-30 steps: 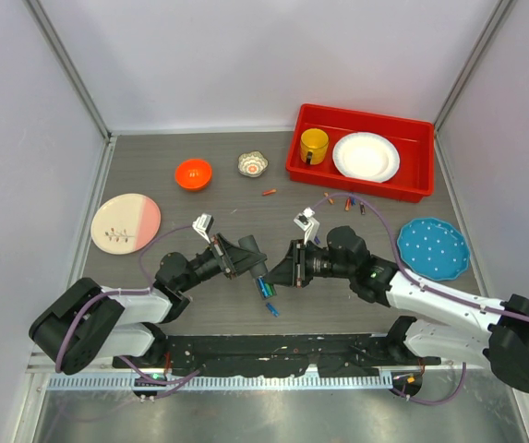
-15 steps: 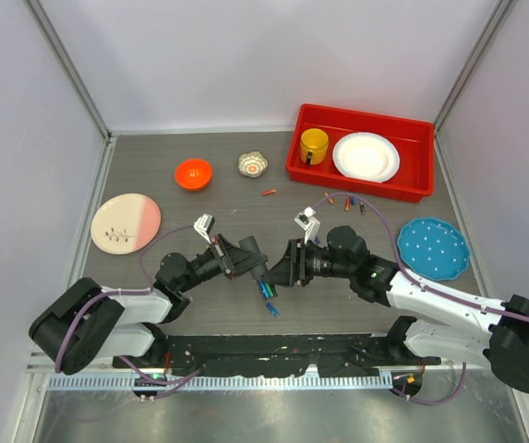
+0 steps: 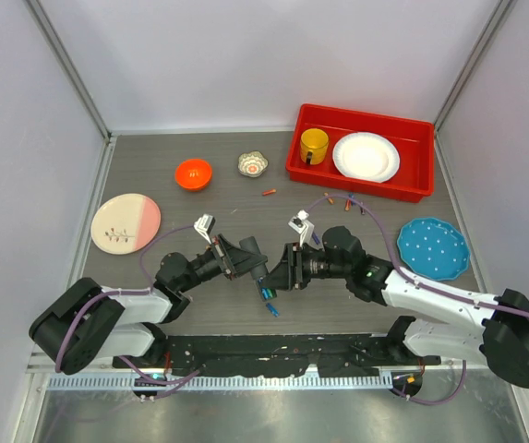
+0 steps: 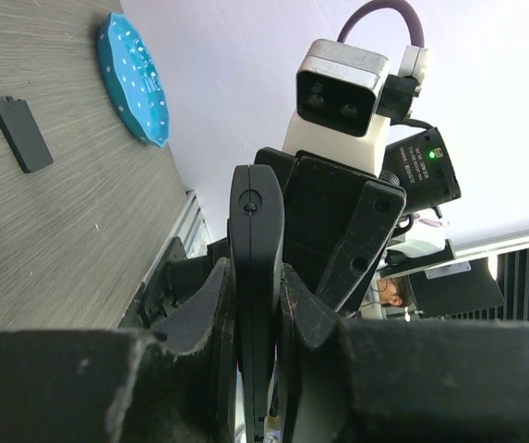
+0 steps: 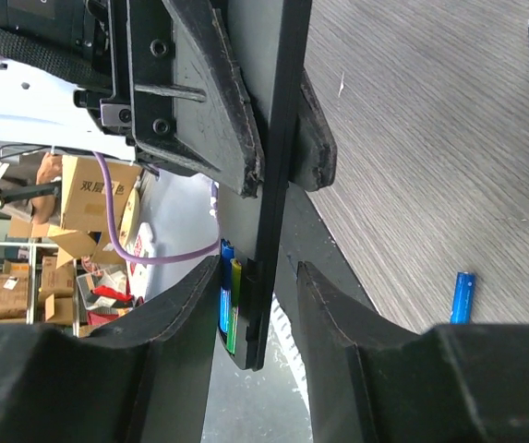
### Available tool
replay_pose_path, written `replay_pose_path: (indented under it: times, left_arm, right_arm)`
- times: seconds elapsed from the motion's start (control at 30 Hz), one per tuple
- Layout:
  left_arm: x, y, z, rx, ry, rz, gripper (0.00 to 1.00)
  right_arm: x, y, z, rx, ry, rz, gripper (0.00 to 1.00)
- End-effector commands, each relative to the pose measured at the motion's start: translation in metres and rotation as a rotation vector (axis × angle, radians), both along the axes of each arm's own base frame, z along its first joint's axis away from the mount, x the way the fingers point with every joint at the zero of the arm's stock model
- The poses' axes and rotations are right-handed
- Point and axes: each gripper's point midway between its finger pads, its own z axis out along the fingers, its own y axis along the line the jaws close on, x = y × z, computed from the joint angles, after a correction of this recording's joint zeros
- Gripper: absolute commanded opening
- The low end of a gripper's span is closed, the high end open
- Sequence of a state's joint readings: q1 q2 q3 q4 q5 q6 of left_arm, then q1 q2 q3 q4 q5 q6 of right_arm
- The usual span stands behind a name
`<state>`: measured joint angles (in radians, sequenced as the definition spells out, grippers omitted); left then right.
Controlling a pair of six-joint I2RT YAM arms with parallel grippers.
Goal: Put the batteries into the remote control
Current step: Load the battery into the remote control.
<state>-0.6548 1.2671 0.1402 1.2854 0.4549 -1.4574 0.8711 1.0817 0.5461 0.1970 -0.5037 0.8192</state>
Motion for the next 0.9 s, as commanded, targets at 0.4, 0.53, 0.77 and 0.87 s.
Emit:
replay_pose_path:
  times: [0.4,0.53,0.77,0.87]
  left_arm:
    - [-0.010,0.005,0.063,-0.168,-0.226,-0.007,0.00]
    - [-0.009,0.005,0.058,-0.153,-0.222,-0.003,0.00]
    - [-0.005,0.001,0.052,-0.118,-0.227,-0.001,0.00]
    - [-0.005,0.001,0.049,-0.111,-0.222,0.000,0.00]
  right_arm:
    - [0.001,0.006,0.008,0.015,-0.032,0.007,0.43]
    - [0.009,0.004,0.038,0.078,-0.080,-0.034,0.62]
    - [0.043,-0.038,0.084,0.007,-0.250,-0.204,0.76]
    - [0.093,-0.094,0.055,-0.279,-0.296,-0.554,0.75]
